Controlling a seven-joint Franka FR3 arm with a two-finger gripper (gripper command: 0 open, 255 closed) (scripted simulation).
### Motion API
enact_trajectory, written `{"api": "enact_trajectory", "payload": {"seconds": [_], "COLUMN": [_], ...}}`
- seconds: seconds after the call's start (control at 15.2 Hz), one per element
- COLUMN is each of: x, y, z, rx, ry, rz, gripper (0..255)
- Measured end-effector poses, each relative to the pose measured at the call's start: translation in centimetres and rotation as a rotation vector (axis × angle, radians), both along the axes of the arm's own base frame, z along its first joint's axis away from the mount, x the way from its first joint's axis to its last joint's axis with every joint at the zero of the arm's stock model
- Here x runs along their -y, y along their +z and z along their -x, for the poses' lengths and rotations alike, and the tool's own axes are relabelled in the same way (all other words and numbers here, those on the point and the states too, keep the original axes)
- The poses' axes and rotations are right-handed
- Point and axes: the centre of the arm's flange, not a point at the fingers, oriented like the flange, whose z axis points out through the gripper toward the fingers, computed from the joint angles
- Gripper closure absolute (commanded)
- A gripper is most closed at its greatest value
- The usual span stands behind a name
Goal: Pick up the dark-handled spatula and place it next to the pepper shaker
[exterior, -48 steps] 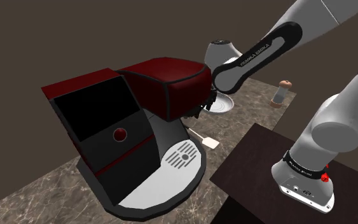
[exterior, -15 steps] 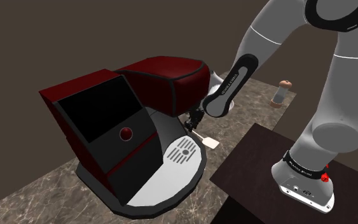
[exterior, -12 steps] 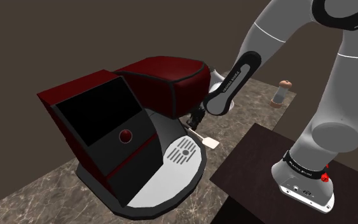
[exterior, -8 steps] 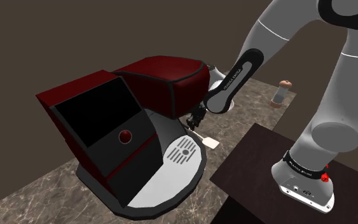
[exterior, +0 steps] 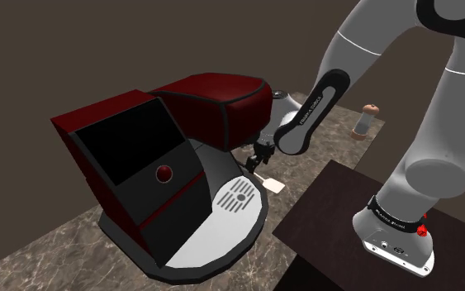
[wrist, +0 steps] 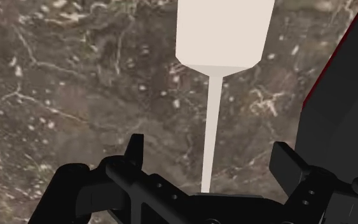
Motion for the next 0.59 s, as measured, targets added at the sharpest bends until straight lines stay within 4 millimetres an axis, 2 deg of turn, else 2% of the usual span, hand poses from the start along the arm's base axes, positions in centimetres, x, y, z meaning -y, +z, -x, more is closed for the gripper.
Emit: {"api": "enact_trajectory", "payload": {"seconds": [0.26,0.59], "x": [0.25,0.23], "y": [-0.88,-1.0], "z": [-0.37,-0.4], "rx": [0.015,0.025], "ry": [-0.001,-0.002], "rz": [0.003,-0.001], "gripper": [0,0]}}
